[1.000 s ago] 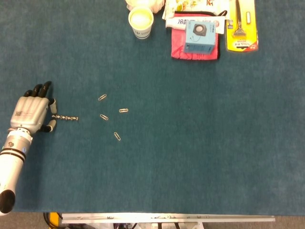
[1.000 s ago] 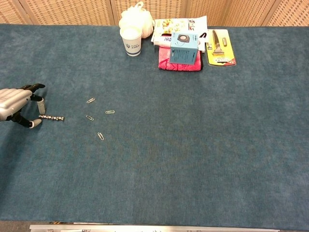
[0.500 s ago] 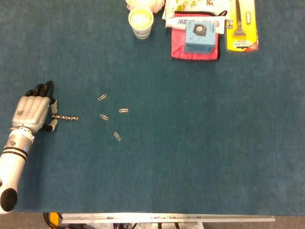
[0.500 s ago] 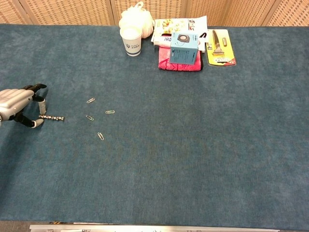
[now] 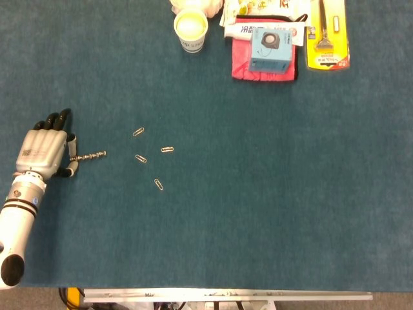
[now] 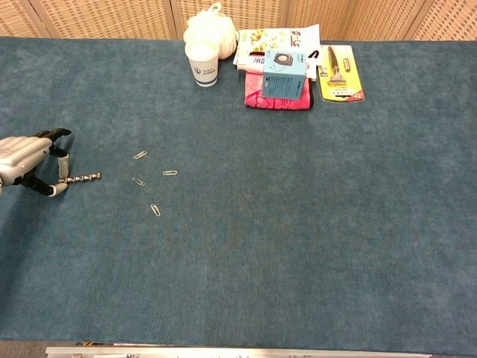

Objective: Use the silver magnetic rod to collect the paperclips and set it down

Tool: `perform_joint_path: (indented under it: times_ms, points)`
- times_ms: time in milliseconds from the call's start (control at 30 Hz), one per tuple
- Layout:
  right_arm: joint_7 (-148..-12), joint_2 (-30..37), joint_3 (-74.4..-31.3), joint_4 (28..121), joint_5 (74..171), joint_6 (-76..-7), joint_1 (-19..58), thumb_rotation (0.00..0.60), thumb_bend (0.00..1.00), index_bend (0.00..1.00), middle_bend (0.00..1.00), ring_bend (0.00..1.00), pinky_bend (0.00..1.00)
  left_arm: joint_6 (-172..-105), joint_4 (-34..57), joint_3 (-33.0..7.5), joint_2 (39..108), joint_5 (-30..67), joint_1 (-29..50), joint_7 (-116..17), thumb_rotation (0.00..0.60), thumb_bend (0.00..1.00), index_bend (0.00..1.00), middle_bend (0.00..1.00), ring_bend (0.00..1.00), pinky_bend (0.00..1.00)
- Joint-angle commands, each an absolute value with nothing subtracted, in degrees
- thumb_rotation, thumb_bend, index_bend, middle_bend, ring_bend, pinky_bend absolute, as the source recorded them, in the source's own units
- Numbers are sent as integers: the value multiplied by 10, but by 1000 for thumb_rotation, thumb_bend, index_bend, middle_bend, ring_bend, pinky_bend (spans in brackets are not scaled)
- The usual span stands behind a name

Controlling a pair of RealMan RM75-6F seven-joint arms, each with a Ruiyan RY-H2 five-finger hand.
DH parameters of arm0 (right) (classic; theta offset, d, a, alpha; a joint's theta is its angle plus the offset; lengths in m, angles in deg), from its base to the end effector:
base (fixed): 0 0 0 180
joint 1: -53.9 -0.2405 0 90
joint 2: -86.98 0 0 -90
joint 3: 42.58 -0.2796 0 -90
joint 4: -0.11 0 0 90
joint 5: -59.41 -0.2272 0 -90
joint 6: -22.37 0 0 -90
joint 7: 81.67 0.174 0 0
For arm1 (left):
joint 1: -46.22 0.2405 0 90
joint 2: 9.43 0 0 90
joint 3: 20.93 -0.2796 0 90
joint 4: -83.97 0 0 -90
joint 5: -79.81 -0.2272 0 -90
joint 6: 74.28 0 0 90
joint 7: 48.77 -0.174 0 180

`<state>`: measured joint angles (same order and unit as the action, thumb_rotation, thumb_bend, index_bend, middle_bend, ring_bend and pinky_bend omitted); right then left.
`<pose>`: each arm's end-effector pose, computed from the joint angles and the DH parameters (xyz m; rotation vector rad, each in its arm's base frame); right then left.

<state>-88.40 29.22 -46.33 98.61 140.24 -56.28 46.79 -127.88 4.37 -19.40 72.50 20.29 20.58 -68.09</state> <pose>-0.3348 -0.2284 0.1711 1.4312 -0.8960 0.7510 -0.3485 0.3103 -0.0079 -1.6865 -1.1262 -0.4539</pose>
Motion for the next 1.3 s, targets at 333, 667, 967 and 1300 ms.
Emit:
perform_joint_path:
  times_ms: [333, 667, 967, 1300]
  points:
    - [-883, 294, -463, 987, 1404, -564, 468, 600, 0, 325, 263, 212, 357, -1293, 16, -196, 708, 195, 206, -693, 600, 323, 554, 0, 0, 138]
    - [-881, 296, -463, 990, 1408, -569, 470, 600, 0, 324, 263, 211, 357, -1315, -38, -201, 680, 189, 204, -733, 600, 322, 560, 0, 0, 138]
    - [-876, 300, -464, 993, 1411, -574, 472, 600, 0, 325, 263, 212, 357, -1329, -82, -205, 664, 189, 196, -775, 600, 322, 563, 0, 0, 138]
    - [-871, 304, -465, 996, 1414, -578, 474, 600, 0, 325, 263, 211, 357, -1340, -115, -210, 655, 195, 188, -813, 600, 322, 568, 0, 0, 138]
